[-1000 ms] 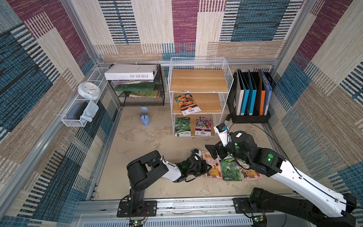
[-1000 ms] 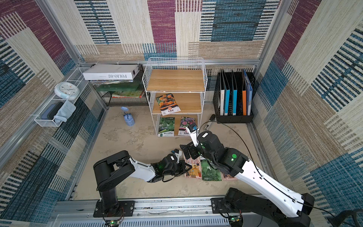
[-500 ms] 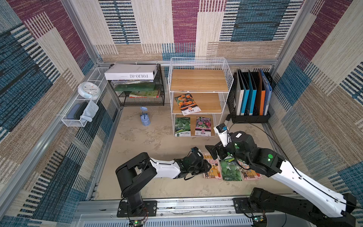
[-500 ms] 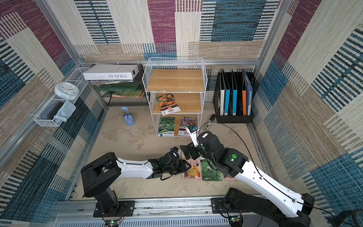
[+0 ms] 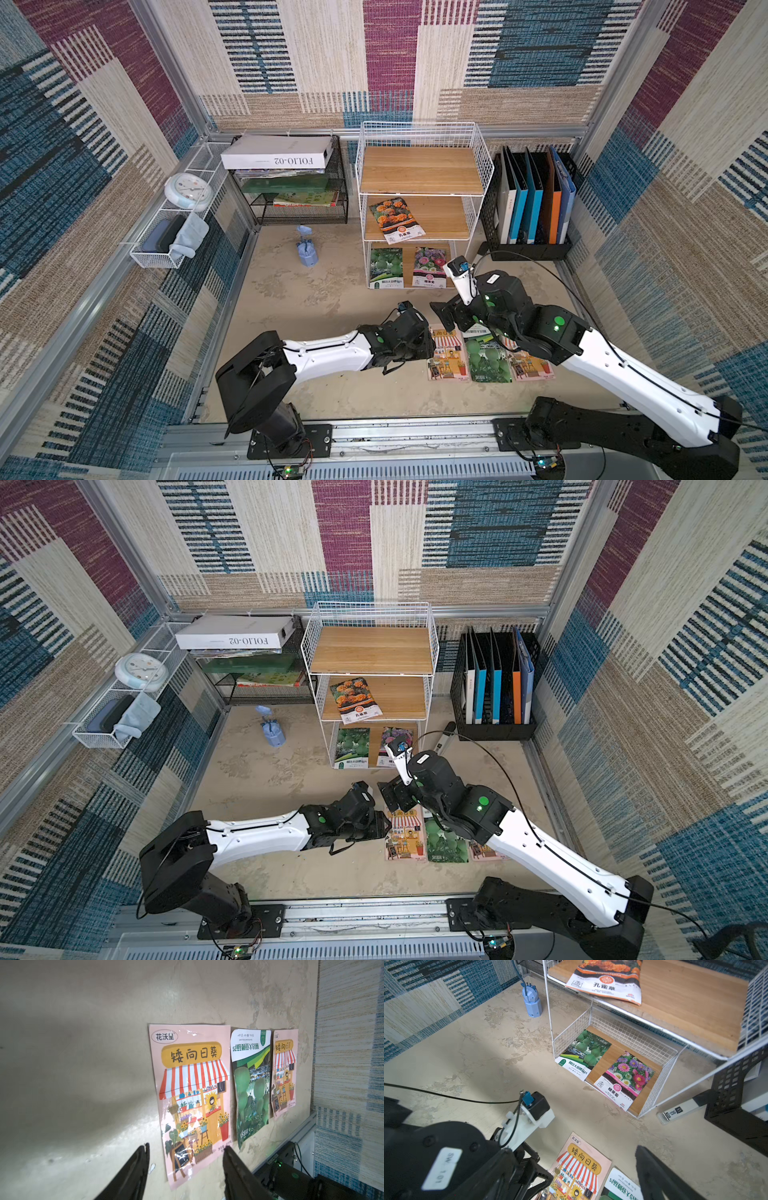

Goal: Take the seed bag off the shelf
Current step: Place the seed packet at the center of the board.

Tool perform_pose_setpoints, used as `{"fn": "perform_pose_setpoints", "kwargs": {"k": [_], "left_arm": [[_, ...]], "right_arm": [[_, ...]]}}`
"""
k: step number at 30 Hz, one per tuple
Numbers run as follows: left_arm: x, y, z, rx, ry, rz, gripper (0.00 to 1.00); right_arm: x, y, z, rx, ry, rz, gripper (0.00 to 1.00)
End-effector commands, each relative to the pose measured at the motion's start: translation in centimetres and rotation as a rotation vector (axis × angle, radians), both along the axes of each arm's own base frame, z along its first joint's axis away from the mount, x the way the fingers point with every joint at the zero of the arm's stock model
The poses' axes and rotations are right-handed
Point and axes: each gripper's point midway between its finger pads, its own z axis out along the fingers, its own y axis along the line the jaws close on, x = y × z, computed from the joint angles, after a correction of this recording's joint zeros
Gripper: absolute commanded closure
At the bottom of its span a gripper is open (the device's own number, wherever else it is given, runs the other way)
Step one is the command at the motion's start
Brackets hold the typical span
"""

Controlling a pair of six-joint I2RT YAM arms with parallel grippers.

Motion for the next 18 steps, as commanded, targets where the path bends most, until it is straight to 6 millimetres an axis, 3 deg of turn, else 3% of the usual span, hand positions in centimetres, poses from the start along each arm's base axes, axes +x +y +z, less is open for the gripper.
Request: {"fn": "perform_pose_setpoints", "kwargs": {"k": [1,5,11,16,18], "left_arm": [[0.3,2.9,0.4,0.092,-0.043,0.018,0.39],[0.9,5.7,2.2,0.073,-0.075,0.069,0.36],[2.5,11.5,4.6,-0.084,-0.073,0.203,0.27],[4.2,13.3,7.8,-0.219,-0.094,0.218,0.22],[5.1,13.2,8.8,-0.290,-0.089,0.209,0.22]], "right_arm": [[1.3,0.2,1.3,-0.107,-0.110,0.033,0.07],[2.2,1.2,2.7,-0.208,-0.235,0.118,0.10],[3.1,3.8,3.5,-0.304,-0.422,0.270,0.22],[4.7,6.4,4.0,-0.360,-0.514,0.347,0.31],[5.6,7.7,3.7,-0.379,-0.511,0.374,0.42]]}}
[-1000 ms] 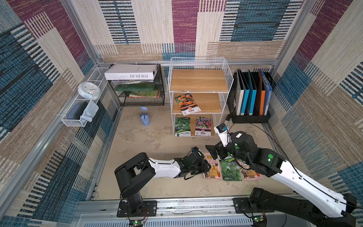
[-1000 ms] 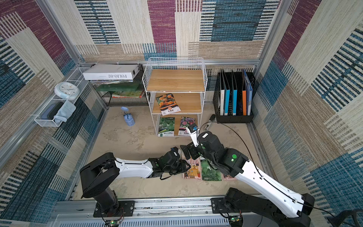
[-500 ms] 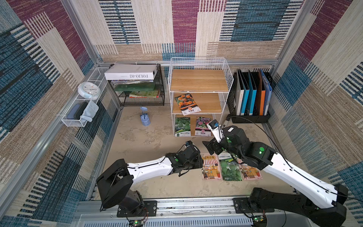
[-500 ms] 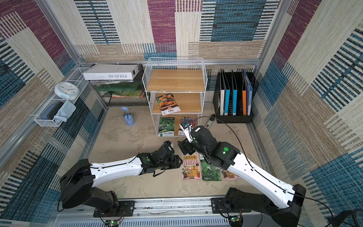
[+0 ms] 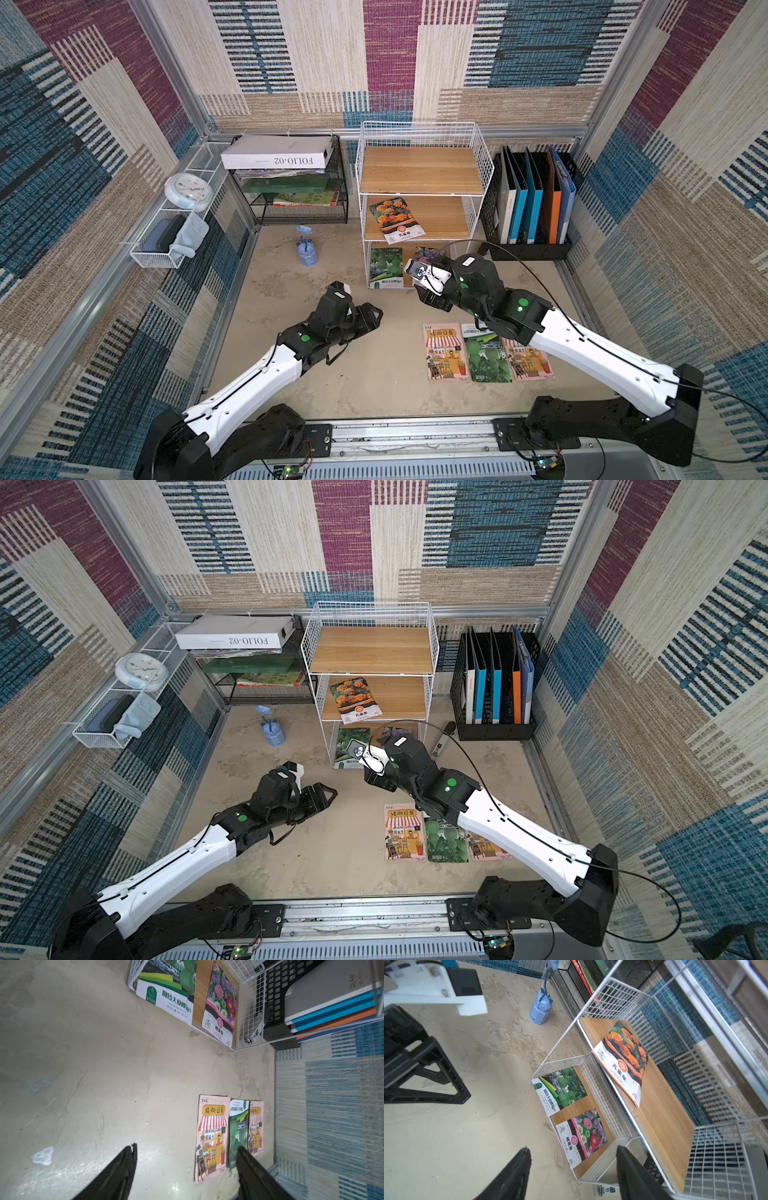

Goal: Take the seed bag off the shelf
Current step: Place the seed packet at the center of the board, then pick up the seed packet from the shelf.

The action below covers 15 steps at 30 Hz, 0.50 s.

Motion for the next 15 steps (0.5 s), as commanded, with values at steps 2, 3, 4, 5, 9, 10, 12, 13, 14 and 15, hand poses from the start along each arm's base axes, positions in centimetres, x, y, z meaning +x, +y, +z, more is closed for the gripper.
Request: {"fn": "perform_pose_setpoints", "kwargs": {"k": [2,3,4,5,9,10,12,13,14,15], "left_arm": [[1.2,-1.5,2.4,-0.189,-0.017,-0.096,0.22],[1.8,-1.5,2.7,-0.233,-0.022,-0.098,0.22],[2.4,-1.6,3.0,-0.267,-0.026,-0.102,0.22],[2.9,-1.6,3.2,-0.291,-0.030,-0.103,0.22],[4.3,-1.7,4.3,-0.362,-0.056,-0.125,0.22],[4.4,-1.7,4.5,-0.367,-0.060,-0.125,0.22],[4.7,-1.5,4.9,-0.369,-0.074,-0.123,0.22],[4.8,-1.3,5.1,-0.367,-0.080,-0.121,0.22],[4.9,-1.2,5.2,-0.367,-0.085,-0.120,0.22],[5.0,-1.1,5.3,-0.367,-0.090,-0.119,0.22]], "right_arm": [[2.2,3.0,1.5,-0.025,-0.089,0.077,0.60],[2.8,3.6,1.5,-0.033,-0.090,0.081,0.57],[3.4,4.0,1.3,-0.039,-0.087,0.085,0.53],[3.9,4.5,1.2,-0.043,-0.085,0.089,0.50],[6.0,5.4,0.6,-0.050,-0.061,0.090,0.41],[6.5,5.4,0.5,-0.050,-0.060,0.087,0.39],[7.4,5.5,0.2,-0.058,-0.060,0.076,0.36],[7.9,5.5,0.0,-0.062,-0.061,0.071,0.35],[8.3,5.5,-0.2,-0.068,-0.059,0.066,0.35],[8.8,5.5,-0.3,-0.072,-0.060,0.059,0.34]]}}
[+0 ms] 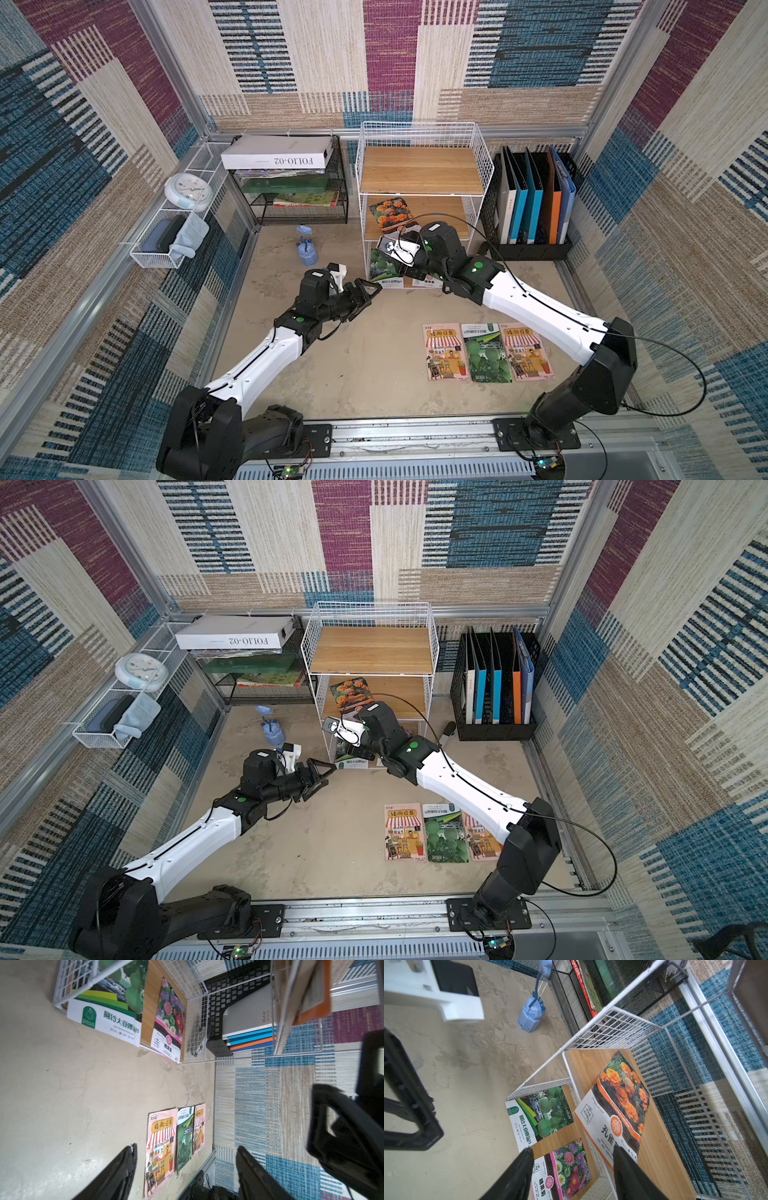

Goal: Take the seed bag off the shelf
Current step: Pick up the seed packet from the shelf.

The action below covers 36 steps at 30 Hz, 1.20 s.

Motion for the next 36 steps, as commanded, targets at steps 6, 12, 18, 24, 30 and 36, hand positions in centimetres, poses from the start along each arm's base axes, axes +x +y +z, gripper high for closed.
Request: {"fn": "perform_pose_setpoints", "kwargs": {"k": [6,12,18,24,30,36], "left_arm": [[0.6,0.2,2.1,-0.040,-0.068,-0.015,0.22],[0.6,0.4,2.3,-0.044,-0.068,-0.011,0.22],[0.6,0.5,2.7,-0.046,-0.073,-0.010,0.22],[0.3,0.5,3.6,-0.051,-0.091,-0.013,0.22],[0.0,0.6,4.4,-0.054,-0.106,-0.013,0.22],[-0.2,0.7,5.1,-0.057,-0.118,-0.009,0.22]], "right_arm": [[3.3,0.5,-0.1,-0.003,-0.026,-0.016,0.34],[5.1,0.5,-0.5,-0.001,-0.029,-0.033,0.36],[5.7,0.9,-1.4,-0.001,-0.020,-0.032,0.40],[5.8,1.1,-1.5,0.010,-0.012,-0.029,0.52],[5.4,1.1,-1.1,0.027,-0.007,-0.023,0.68],[5.1,1.1,-1.3,0.029,0.001,-0.017,0.83]]}}
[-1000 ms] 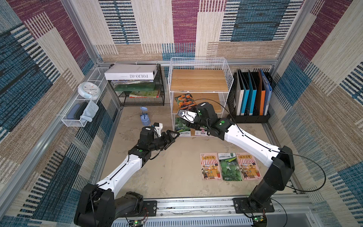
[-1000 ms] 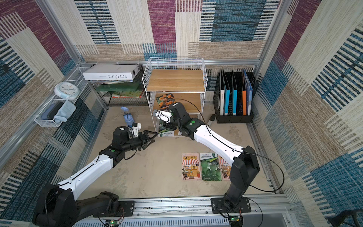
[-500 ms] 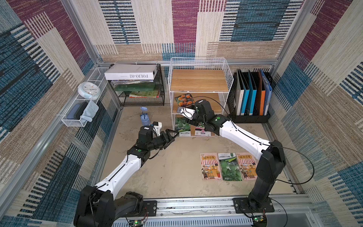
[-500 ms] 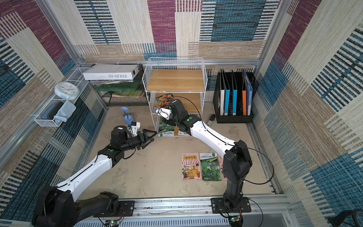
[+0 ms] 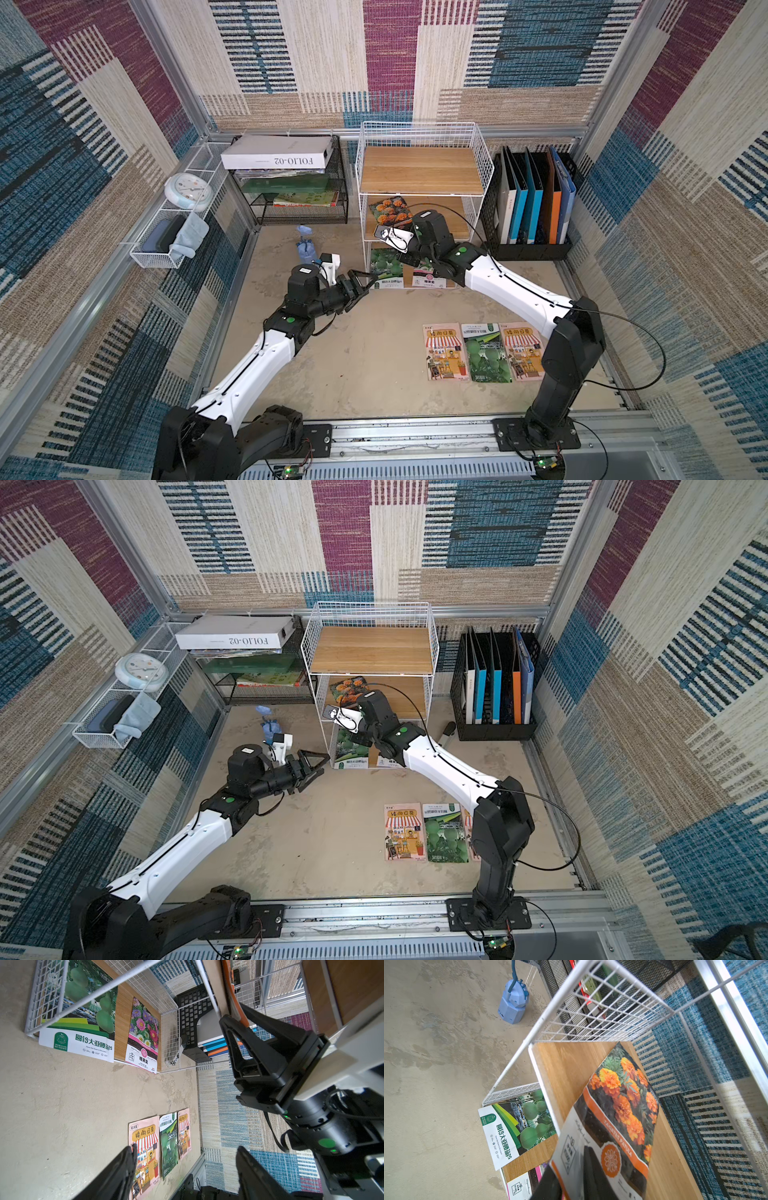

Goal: Take the seed bag off the shelf
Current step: Pick up the seed packet from the shelf.

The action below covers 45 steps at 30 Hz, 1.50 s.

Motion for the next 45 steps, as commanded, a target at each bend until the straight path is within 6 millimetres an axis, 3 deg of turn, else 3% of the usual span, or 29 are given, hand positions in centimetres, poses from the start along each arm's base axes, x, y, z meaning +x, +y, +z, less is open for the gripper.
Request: {"fn": "perform_pose_setpoints", "kwargs": {"k": [1,4,6,11,19,26,35,41,45], "left_arm": [[-0.2,0.0,0.8,-0.005,-0.015,-0.006,0.22],[-0.3,0.1,1.2,-0.007,-0.022,-0.001,0.22],[-0.2,0.1,1.7,-0.013,-0.024,0.005,0.21],[0.3,0.3,3.0,-0.036,-0.023,0.033,0.18],[2.3,0.9,4.0,-0.109,-0.003,0.139,0.04],[4.5,0.2,4.2,-0.187,0.009,0.151,0.03],[6.5,-0.9,5.9,-0.216,-0.018,0.115,0.03],[6.9,-2.0,5.4,-0.217,0.008,0.062,0.13],[7.1,-2.8,4.7,-0.220,0.030,0.028,0.31]], "right_arm": [[-0.3,0.4,0.8,0.038,-0.010,0.011,0.85],[-0.7,0.5,0.8,0.038,-0.008,0.015,0.90],[-1.0,0.5,1.0,0.038,-0.012,0.017,1.00],[-2.8,0.8,1.4,0.036,-0.019,0.032,1.00],[-6.2,1.4,1.5,0.049,-0.014,0.072,1.00],[-9.0,2.3,1.0,0.053,0.003,0.116,1.00],[-12.0,3.2,0.0,0.044,0.030,0.162,1.00],[-13.2,3.6,-0.4,0.046,0.040,0.176,1.00],[-13.6,3.9,-0.4,0.048,0.040,0.182,1.00]]}}
